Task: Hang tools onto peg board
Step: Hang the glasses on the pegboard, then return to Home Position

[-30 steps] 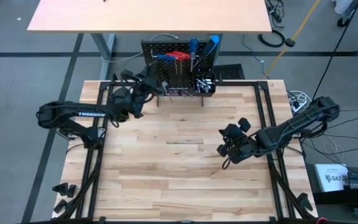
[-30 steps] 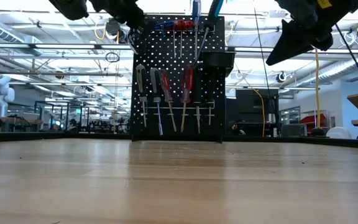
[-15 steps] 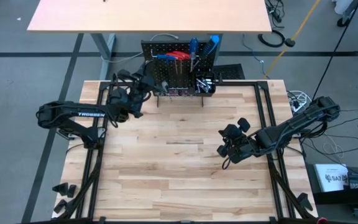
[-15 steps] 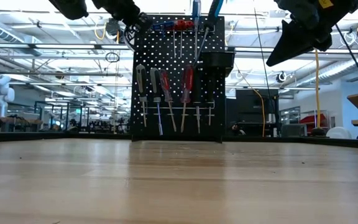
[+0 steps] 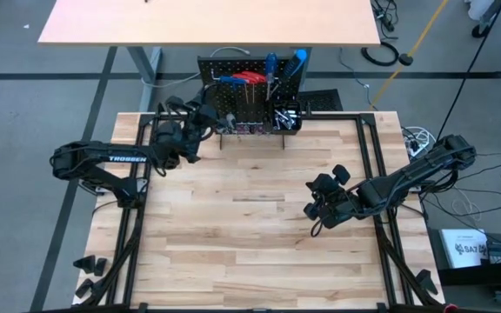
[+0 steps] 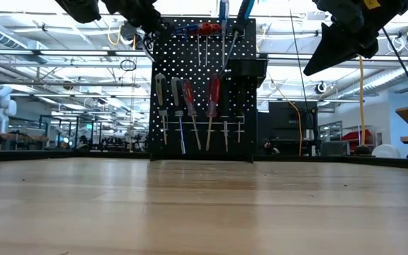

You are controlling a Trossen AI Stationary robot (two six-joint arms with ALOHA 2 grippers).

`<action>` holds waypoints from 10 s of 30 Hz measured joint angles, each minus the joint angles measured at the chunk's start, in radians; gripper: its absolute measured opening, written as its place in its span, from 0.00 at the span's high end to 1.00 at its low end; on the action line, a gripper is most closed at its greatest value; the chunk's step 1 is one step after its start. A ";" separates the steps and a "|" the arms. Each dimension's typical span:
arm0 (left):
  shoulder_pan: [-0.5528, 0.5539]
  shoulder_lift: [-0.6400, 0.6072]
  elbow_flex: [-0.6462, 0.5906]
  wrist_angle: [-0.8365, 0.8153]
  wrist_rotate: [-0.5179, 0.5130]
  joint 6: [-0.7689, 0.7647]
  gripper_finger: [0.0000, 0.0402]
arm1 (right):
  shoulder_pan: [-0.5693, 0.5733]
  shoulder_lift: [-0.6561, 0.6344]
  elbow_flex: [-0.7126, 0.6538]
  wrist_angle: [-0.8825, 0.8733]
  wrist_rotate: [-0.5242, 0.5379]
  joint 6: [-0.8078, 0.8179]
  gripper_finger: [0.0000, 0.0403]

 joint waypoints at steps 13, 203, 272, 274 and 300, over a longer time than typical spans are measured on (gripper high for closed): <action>0.004 0.012 0.000 -0.015 0.002 -0.016 0.96 | 0.000 0.000 0.000 0.000 0.000 -0.001 1.00; -0.548 -1.354 -0.645 -1.216 0.567 -1.186 0.59 | -0.201 -1.211 -0.843 0.748 -0.432 -0.575 1.00; -0.145 -1.336 -0.833 -0.944 0.946 -1.062 0.59 | -0.295 -1.151 -0.851 0.751 -0.650 -0.786 1.00; -0.145 -1.336 -0.833 -0.944 0.946 -1.062 0.59 | -0.295 -1.151 -0.851 0.751 -0.650 -0.786 1.00; -0.145 -1.335 -0.834 -0.946 0.946 -1.061 0.59 | -0.295 -1.151 -0.851 0.751 -0.650 -0.785 1.00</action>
